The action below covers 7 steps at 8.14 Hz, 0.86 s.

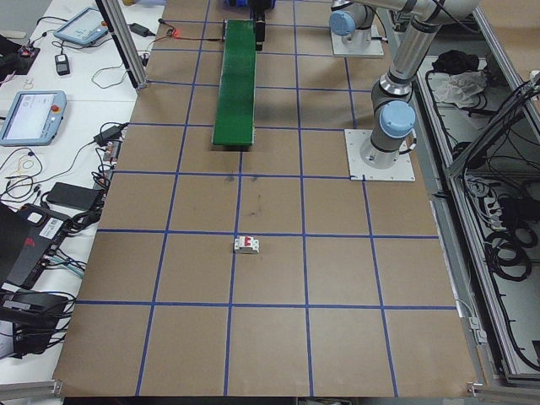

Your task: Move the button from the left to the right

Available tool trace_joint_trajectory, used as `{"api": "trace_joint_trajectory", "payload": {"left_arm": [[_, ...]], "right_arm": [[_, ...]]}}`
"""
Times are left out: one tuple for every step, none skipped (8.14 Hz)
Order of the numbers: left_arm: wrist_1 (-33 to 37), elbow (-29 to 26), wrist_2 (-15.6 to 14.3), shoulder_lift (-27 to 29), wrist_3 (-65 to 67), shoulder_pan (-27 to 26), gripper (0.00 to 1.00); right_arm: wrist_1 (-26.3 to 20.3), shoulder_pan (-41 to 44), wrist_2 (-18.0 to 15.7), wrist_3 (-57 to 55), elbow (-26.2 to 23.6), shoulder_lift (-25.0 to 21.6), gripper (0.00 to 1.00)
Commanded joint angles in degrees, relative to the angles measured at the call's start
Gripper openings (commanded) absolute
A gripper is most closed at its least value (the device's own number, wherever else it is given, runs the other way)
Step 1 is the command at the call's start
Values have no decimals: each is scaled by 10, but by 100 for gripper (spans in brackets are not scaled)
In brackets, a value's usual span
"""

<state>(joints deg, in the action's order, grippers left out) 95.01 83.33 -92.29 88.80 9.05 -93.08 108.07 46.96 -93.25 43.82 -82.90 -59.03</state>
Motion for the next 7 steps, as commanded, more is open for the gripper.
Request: {"api": "trace_joint_trajectory", "payload": {"left_arm": [[0,0,-1,0,0,0,100],[0,0,0,0,0,0,100],[0,0,-1,0,0,0,100],[0,0,-1,0,0,0,100],[0,0,-1,0,0,0,100],[0,1,-1,0,0,0,100],[0,1,-1,0,0,0,100]], "right_arm": [[21,0,3,0,-23,13,0],[23,0,3,1,-24,13,0],[25,0,-1,4,-28,11,3],[32,0,0,4,-29,11,42],[34,0,-1,4,-32,8,75],[33,0,-3,3,-33,-3,82],[33,0,0,2,-33,-6,95]]}}
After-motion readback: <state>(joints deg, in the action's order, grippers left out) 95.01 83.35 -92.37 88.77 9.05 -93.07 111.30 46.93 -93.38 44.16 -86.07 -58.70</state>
